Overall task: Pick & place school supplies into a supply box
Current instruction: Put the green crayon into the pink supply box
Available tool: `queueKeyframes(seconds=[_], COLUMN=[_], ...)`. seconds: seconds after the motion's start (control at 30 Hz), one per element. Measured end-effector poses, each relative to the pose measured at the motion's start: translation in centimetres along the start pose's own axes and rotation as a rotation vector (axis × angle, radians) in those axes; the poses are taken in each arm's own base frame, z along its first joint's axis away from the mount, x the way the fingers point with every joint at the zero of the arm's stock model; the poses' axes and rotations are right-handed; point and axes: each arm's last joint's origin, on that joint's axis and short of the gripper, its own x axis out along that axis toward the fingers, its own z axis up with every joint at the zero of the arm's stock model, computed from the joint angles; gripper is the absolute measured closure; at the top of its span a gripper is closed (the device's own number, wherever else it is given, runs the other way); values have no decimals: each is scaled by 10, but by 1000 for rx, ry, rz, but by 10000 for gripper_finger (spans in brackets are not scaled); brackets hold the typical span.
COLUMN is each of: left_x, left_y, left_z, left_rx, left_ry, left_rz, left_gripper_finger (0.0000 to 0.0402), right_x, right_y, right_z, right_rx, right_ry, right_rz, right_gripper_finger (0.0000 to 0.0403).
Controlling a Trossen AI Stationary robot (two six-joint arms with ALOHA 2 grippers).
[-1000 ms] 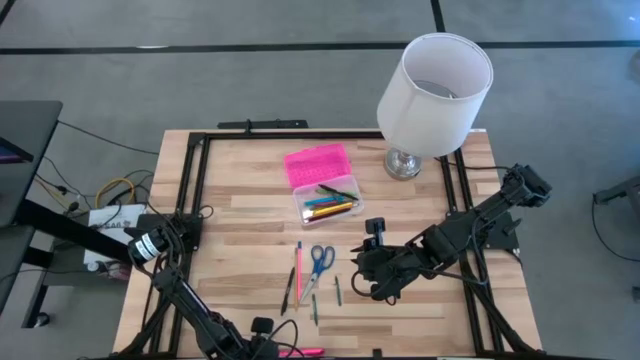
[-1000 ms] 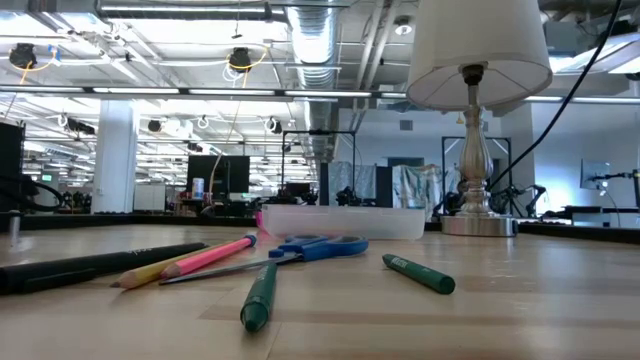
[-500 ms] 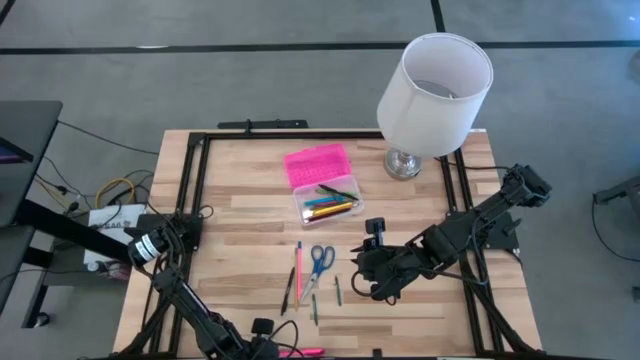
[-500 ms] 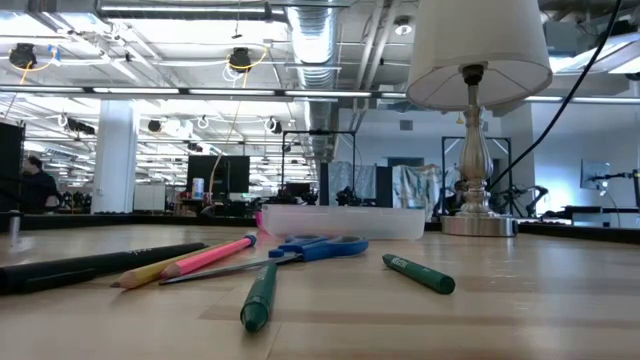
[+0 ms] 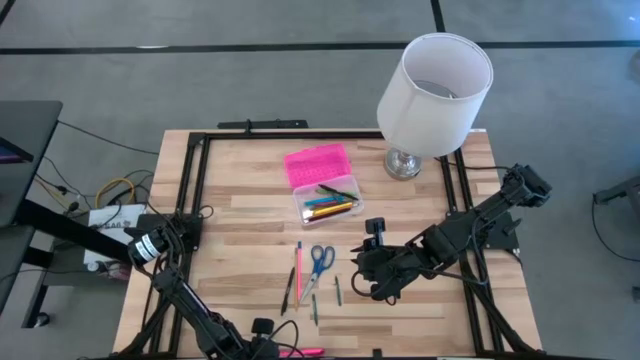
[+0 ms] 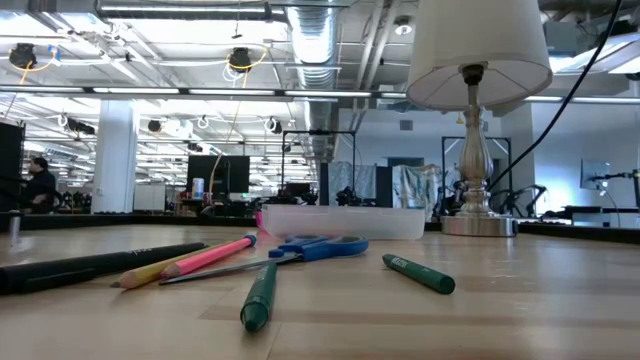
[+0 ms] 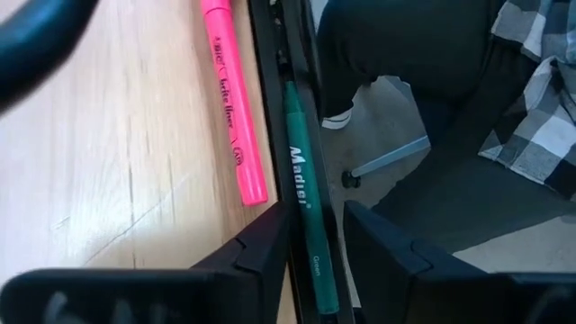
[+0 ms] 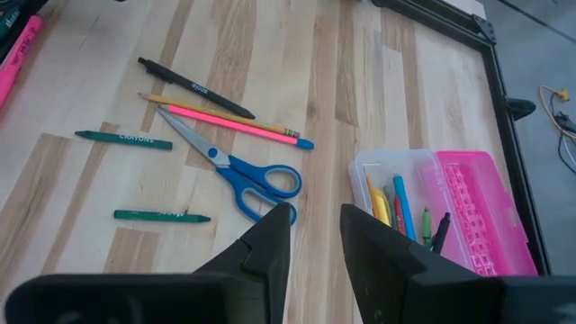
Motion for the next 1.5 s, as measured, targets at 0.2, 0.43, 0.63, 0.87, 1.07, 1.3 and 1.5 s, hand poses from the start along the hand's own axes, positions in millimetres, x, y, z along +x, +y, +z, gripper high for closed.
queueKeyframes(seconds=[0.2,0.43,0.63,0.87,1.07,1.3,1.5], left_x=[0,-1,-1,-1,-1,-5,-10], left_y=[1,0,1,3,3,6,13], left_z=[-1,-1,-1,-1,-1,-2,-4], left_rx=[-12,-15,2,18,23,35,41], left_ry=[10,24,35,42,35,16,16], left_rz=[10,-9,-3,11,22,80,186], left_gripper_finger=[338,355,361,390,393,397,401], right_x=[0,0,0,0,0,0,1], right_y=[0,0,0,0,0,0,1], right_z=[0,0,0,0,1,1,0], right_rx=[0,0,0,0,4,4,3], right_ry=[0,0,0,0,-6,-6,-5], right_rz=[0,0,0,0,1,0,0], right_gripper_finger=[308,308,308,308,308,308,308])
